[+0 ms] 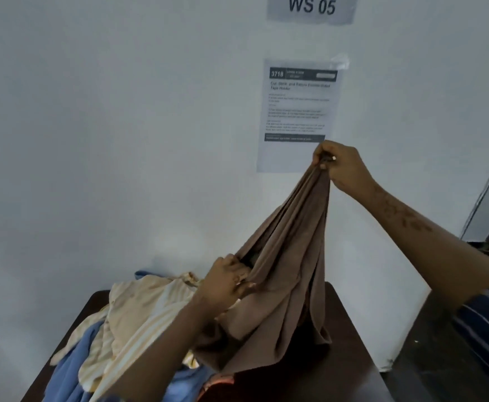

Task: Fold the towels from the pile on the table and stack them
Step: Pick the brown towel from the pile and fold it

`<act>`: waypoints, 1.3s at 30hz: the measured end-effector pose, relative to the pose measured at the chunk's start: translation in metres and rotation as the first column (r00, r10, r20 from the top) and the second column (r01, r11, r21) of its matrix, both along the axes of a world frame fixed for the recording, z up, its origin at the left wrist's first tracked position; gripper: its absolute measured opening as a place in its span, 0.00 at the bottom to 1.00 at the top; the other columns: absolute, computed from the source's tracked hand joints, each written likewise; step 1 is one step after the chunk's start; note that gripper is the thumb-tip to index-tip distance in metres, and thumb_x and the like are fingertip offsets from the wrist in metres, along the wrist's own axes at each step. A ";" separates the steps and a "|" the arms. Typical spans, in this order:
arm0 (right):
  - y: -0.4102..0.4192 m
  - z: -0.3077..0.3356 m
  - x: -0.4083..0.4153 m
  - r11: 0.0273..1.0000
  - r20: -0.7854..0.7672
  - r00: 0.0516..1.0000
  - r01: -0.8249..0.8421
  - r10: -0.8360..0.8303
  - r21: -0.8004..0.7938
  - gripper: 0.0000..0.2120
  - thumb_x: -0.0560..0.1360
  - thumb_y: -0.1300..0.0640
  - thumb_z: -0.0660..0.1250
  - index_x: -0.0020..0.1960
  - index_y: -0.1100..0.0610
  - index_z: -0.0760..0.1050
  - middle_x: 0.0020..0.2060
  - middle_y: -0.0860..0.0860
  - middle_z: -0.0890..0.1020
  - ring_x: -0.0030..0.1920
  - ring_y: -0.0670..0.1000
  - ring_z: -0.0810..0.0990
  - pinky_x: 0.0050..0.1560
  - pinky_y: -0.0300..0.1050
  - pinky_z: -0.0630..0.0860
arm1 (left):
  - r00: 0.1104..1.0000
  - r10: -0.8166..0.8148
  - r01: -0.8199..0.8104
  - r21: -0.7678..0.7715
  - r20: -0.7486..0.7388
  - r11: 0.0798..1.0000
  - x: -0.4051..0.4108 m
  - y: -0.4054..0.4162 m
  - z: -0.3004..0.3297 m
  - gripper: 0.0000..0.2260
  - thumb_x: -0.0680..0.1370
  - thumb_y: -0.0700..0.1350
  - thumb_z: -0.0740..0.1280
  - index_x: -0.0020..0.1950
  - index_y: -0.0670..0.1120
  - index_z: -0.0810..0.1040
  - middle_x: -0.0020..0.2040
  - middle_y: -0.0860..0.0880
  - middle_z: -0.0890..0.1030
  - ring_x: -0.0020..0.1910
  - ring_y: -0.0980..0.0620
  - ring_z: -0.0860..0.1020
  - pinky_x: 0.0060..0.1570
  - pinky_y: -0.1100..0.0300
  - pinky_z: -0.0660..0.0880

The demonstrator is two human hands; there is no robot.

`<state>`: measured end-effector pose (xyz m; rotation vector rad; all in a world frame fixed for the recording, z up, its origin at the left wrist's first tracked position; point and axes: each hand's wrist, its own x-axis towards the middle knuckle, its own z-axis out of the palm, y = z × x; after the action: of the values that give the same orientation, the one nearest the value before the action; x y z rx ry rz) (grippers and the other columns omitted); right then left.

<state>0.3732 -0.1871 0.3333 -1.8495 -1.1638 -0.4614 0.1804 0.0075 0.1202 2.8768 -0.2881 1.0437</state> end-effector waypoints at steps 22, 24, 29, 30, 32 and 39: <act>-0.006 0.145 0.017 0.997 0.020 1.000 -0.021 0.023 -0.078 0.17 0.62 0.77 0.54 0.30 0.57 0.71 0.31 0.51 0.75 0.36 0.48 0.72 0.39 0.36 0.67 | 0.871 0.480 -0.489 -0.097 -0.106 0.867 -0.036 0.098 0.303 0.05 0.80 0.48 0.58 0.55 0.53 0.69 0.45 0.53 0.79 0.43 0.51 0.75 0.43 0.58 0.67; -0.005 0.147 0.009 0.987 0.017 0.998 -0.049 0.053 -0.151 0.17 0.63 0.77 0.53 0.30 0.57 0.69 0.31 0.52 0.74 0.36 0.49 0.70 0.39 0.38 0.66 | 0.858 0.509 -0.512 -0.022 -0.074 0.859 -0.041 0.103 0.315 0.07 0.80 0.52 0.54 0.52 0.56 0.70 0.45 0.55 0.80 0.44 0.54 0.75 0.44 0.58 0.68; 0.019 0.139 -0.005 0.987 0.045 0.988 0.146 -0.149 0.069 0.13 0.69 0.76 0.52 0.40 0.60 0.67 0.36 0.56 0.73 0.39 0.53 0.70 0.34 0.43 0.62 | 0.852 0.513 -0.518 0.325 0.108 0.792 -0.044 0.089 0.350 0.16 0.79 0.57 0.49 0.49 0.58 0.76 0.46 0.62 0.76 0.47 0.57 0.73 0.47 0.59 0.65; 0.025 0.137 -0.014 0.989 0.046 0.989 0.138 -0.141 0.056 0.12 0.71 0.74 0.53 0.43 0.59 0.67 0.37 0.55 0.73 0.39 0.53 0.71 0.33 0.42 0.62 | 0.838 0.534 -0.539 0.318 0.113 0.780 -0.049 0.089 0.354 0.16 0.80 0.57 0.50 0.50 0.57 0.76 0.46 0.60 0.76 0.47 0.55 0.73 0.48 0.58 0.65; 0.036 0.139 -0.033 0.999 0.036 0.999 0.021 -0.020 -0.043 0.10 0.75 0.70 0.54 0.46 0.58 0.69 0.36 0.51 0.73 0.36 0.50 0.71 0.33 0.40 0.64 | 0.793 0.595 -0.598 0.359 0.131 0.717 -0.057 0.099 0.357 0.15 0.79 0.57 0.51 0.50 0.56 0.77 0.47 0.58 0.76 0.48 0.54 0.73 0.49 0.57 0.67; 0.021 0.164 -0.061 0.903 -0.126 0.971 -0.235 0.203 -0.358 0.20 0.75 0.44 0.62 0.61 0.54 0.73 0.60 0.52 0.76 0.59 0.51 0.75 0.62 0.50 0.72 | 0.761 0.645 -0.642 0.231 0.075 0.731 -0.075 0.120 0.360 0.12 0.77 0.51 0.53 0.50 0.54 0.76 0.51 0.57 0.78 0.49 0.54 0.73 0.49 0.59 0.69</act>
<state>0.3117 -0.1658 0.4969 -1.9988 -1.4566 -0.0298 0.1058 0.1271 0.4800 3.2852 0.7052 1.1258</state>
